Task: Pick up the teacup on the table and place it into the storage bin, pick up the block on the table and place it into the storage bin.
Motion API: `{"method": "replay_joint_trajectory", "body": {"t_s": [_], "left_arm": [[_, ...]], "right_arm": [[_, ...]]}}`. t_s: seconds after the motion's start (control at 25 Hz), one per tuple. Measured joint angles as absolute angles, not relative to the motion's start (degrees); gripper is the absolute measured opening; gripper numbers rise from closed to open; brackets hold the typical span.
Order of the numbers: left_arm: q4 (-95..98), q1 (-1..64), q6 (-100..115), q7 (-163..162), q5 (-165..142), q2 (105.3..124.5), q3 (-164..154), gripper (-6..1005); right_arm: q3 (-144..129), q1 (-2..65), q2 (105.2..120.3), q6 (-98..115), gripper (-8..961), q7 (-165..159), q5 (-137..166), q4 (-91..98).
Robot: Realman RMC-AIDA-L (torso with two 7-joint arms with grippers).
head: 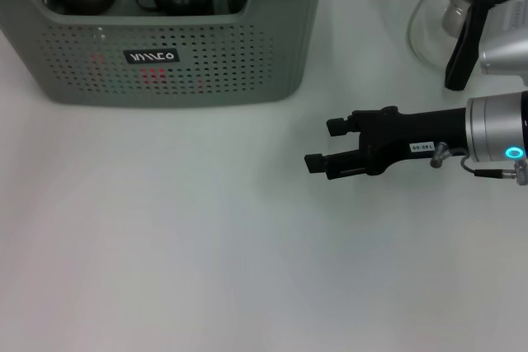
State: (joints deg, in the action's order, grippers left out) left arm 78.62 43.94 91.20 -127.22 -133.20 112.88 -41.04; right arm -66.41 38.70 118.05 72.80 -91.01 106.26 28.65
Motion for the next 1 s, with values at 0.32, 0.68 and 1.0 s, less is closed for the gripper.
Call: {"method": "replay_joint_trajectory", "body": {"t_s": [0.32, 0.68, 1.0], "left_arm": [[64.9, 44.9, 83.4, -126.4, -131.7, 109.89, -40.7, 696], [64.5, 35.4, 113.8, -107.3, -109.1, 114.4, -38.9, 886], [52.7, 29.0, 109.5, -94.3, -111.5, 116.85, -43.0, 951]], "right_arm": [[-66.7, 38.5, 117.4, 73.7, 914, -90.9, 106.5, 28.5], [-63.7, 38.4, 116.68, 83.6, 912, -83.3, 107.2, 29.5], [-62.2, 40.4, 117.51, 85.6, 914, -78.4, 107.5, 31.0]]}}
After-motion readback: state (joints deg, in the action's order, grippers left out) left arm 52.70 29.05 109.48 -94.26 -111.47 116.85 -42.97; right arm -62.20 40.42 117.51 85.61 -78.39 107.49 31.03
